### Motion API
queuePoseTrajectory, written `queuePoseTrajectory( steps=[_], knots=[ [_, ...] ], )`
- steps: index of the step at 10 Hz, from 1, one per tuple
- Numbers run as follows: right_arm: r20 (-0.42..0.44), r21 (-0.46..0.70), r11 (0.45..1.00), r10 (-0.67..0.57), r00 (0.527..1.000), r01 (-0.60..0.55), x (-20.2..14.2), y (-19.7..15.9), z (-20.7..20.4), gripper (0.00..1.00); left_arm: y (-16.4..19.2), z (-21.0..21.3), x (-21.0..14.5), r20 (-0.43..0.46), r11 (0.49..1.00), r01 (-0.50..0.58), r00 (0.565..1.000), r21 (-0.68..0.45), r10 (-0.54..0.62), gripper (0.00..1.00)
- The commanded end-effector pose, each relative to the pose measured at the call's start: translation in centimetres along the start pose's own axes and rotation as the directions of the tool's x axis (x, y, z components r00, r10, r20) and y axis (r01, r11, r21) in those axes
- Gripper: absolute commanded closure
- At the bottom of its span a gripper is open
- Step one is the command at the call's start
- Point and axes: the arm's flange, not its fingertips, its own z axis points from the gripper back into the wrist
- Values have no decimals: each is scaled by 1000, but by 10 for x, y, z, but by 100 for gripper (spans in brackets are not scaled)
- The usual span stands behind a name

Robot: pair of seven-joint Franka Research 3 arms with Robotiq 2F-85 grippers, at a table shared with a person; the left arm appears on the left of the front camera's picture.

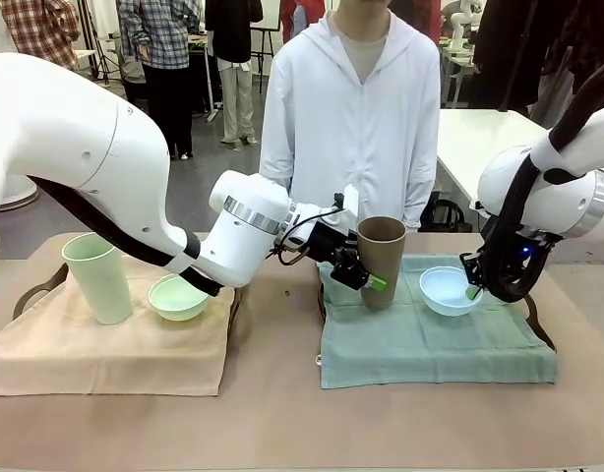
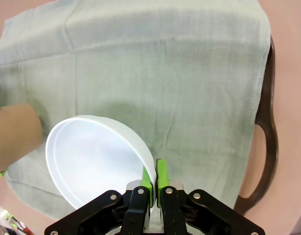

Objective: Set up a tray with a mat and arrange the tableware.
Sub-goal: Place the Picnic Bowl and Reusable plastic cup back onto the Handle tray in front of the human's position.

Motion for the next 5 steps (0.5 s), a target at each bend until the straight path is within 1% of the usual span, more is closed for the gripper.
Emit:
queuePoseTrajectory(
  steps=[1,4,5],
  knots=[
    [11,34,999,11,1000,-11,10,-3,-11,95,5,-2,-5,18,1000,9,1000,16,-9,17],
    [3,37,999,8,1000,-9,11,-5,-14,95,10,-6,-12,2,1000,-12,1000,12,12,17],
    [-1,33,999,13,1000,-13,11,-6,-14,56,10,-6,-13,-4,999,-30,1000,16,30,0]
  ],
)
